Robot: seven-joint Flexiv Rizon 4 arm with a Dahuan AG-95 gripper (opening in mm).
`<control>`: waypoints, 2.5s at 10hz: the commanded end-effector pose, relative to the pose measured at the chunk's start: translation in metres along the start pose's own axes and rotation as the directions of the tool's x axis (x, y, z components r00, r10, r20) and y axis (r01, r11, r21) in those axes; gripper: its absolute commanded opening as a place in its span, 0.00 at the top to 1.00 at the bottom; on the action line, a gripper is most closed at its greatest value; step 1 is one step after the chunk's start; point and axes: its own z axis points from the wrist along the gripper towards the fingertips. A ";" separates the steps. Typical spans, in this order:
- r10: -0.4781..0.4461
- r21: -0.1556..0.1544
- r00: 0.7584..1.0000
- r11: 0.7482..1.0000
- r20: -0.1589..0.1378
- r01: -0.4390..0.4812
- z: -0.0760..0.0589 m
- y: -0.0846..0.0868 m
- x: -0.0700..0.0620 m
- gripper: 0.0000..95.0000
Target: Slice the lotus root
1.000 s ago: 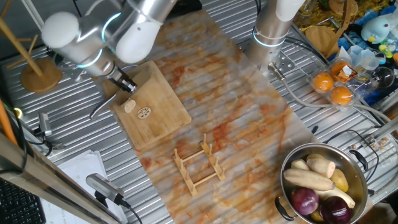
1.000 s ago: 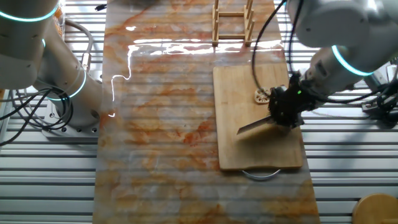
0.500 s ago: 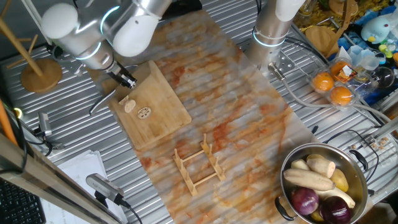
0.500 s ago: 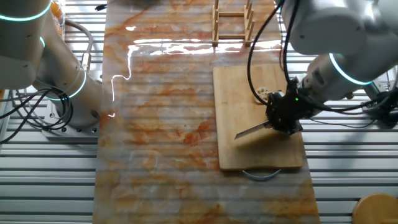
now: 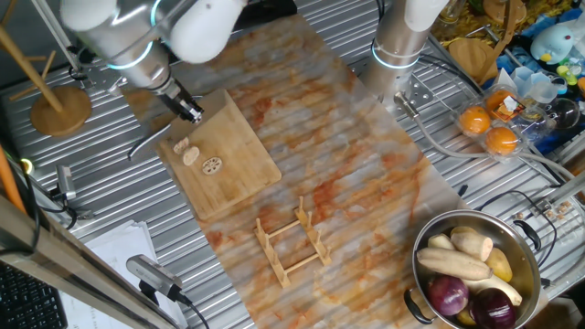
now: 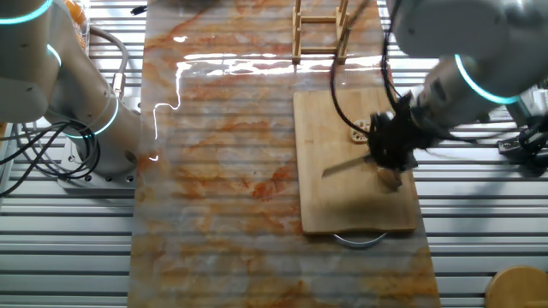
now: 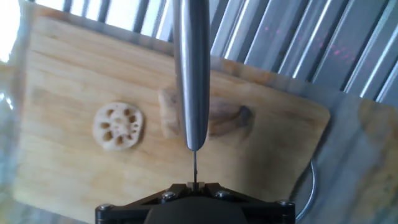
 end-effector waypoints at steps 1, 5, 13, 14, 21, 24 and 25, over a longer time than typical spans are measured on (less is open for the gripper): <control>0.027 -0.008 0.999 1.000 -0.030 -0.027 -0.005 0.010 -0.007 1.00; 0.069 -0.023 0.996 0.997 -0.049 -0.070 -0.033 0.051 -0.015 1.00; 0.094 0.032 0.993 0.995 -0.065 -0.092 -0.042 0.078 -0.015 1.00; 0.098 0.033 0.993 0.995 -0.063 -0.096 -0.042 0.078 -0.015 1.00; 0.150 0.017 0.989 0.989 -0.002 -0.150 -0.043 0.087 -0.007 1.00; 0.202 0.000 0.979 0.979 -0.040 -0.202 -0.062 0.141 -0.008 1.00; 0.211 0.000 0.977 0.978 -0.040 -0.211 -0.063 0.149 -0.009 1.00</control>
